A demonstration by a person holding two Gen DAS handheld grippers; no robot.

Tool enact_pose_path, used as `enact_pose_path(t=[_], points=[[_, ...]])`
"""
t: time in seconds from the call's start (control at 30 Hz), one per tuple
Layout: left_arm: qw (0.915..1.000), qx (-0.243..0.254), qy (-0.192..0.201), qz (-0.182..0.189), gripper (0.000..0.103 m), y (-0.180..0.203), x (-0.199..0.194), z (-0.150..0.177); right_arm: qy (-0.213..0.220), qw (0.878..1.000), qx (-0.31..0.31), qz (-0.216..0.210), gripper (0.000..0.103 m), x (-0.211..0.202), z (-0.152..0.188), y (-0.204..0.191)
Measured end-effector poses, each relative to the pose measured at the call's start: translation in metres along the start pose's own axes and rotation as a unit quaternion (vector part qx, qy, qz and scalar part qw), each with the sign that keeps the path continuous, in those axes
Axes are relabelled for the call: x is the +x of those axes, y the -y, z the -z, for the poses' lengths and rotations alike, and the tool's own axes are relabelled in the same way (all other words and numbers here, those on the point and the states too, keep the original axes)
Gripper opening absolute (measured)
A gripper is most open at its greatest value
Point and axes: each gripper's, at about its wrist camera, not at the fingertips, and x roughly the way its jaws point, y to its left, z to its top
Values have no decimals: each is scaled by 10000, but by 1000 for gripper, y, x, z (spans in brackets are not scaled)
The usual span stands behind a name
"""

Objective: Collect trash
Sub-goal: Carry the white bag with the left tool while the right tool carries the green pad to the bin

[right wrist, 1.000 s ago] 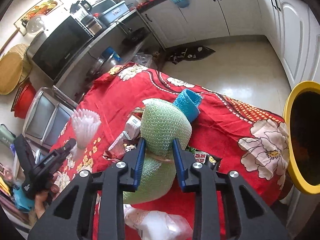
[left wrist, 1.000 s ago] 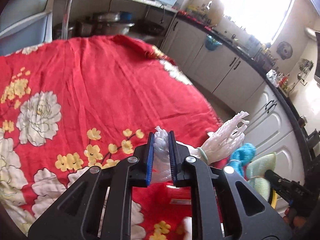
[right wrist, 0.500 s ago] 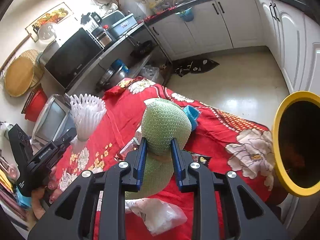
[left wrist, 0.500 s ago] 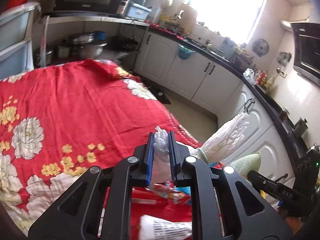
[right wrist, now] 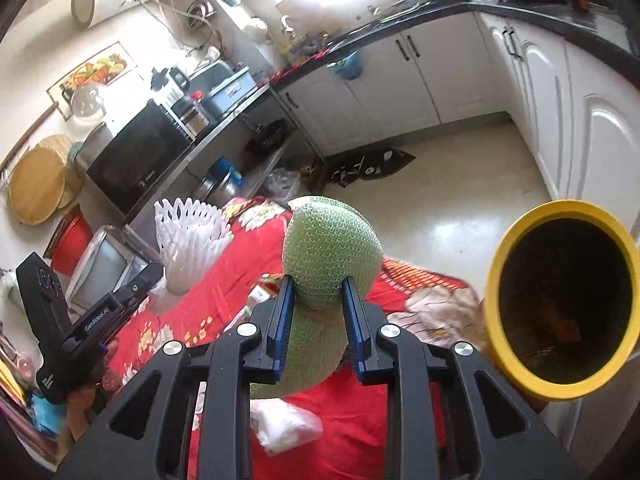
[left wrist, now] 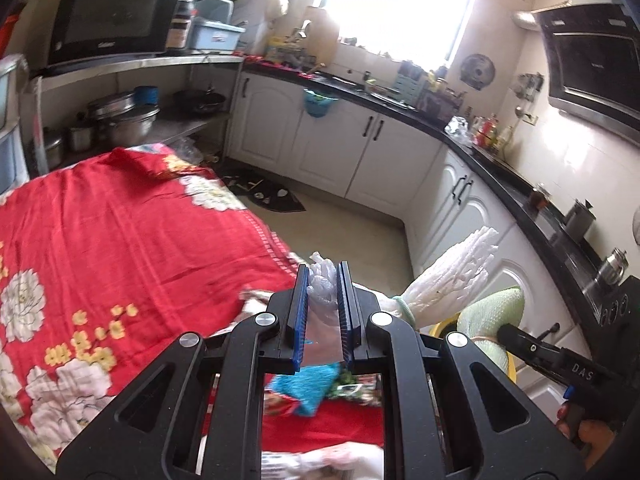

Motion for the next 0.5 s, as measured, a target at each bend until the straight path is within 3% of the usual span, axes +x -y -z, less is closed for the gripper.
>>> enact_pose_path(t=[0.5], points=[[9973, 593, 13, 429, 9, 77, 20, 0, 617, 9965, 328, 457, 23, -54, -15, 57]])
